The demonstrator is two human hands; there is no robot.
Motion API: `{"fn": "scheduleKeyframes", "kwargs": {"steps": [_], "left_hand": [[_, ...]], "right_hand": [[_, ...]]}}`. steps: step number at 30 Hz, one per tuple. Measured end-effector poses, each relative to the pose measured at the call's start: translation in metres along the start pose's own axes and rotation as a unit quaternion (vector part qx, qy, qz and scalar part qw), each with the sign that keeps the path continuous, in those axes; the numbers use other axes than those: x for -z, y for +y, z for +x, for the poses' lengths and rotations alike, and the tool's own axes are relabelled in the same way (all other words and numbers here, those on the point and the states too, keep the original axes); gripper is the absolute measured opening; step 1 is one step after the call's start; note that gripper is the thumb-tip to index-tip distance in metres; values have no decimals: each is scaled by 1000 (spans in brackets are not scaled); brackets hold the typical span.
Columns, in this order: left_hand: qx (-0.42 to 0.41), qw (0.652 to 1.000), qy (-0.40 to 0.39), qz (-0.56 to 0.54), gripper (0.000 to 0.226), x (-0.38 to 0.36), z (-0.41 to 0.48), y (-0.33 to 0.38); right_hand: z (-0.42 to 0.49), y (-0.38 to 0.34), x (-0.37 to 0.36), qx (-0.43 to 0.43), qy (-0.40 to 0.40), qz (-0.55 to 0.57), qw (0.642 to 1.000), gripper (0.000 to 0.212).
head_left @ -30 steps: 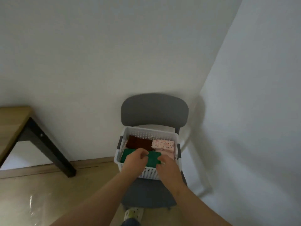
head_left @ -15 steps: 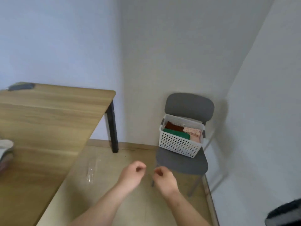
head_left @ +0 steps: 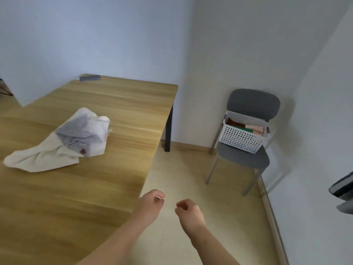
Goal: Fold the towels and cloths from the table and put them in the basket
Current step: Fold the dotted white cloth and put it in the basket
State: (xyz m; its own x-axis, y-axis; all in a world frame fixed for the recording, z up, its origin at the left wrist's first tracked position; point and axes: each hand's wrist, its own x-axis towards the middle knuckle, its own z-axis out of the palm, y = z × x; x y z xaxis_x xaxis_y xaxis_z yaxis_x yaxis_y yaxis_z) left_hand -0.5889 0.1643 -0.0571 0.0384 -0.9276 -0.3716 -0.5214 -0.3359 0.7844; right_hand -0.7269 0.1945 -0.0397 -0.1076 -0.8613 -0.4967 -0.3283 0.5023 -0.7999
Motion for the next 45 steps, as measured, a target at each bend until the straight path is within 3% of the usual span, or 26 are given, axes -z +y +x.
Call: {"fn": "scheduleKeyframes", "kwargs": {"steps": [12, 23, 28, 31, 34, 41, 45], "left_hand": [[6, 999, 35, 27, 17, 73, -79, -78], [-48, 990, 34, 129, 22, 219, 65, -110], [-121, 965, 58, 225, 39, 277, 146, -110], [-147, 922, 47, 355, 52, 292, 177, -104], [-136, 897, 14, 421, 41, 298, 199, -104], [-176, 964, 71, 187, 14, 312, 187, -82], [-199, 975, 14, 94, 25, 321, 159, -47]], "right_hand": [[-78, 24, -95, 5, -19, 5, 1000, 17], [7, -62, -226, -28, 43, 9, 999, 16], [51, -98, -276, -71, 84, 5, 994, 14], [64, -104, -285, -87, 111, 0, 990, 18], [67, -105, -287, -99, 140, -2, 985, 17], [61, -120, -285, -98, 154, 34, 983, 15], [48, -151, -277, -28, 167, 66, 983, 17]]}}
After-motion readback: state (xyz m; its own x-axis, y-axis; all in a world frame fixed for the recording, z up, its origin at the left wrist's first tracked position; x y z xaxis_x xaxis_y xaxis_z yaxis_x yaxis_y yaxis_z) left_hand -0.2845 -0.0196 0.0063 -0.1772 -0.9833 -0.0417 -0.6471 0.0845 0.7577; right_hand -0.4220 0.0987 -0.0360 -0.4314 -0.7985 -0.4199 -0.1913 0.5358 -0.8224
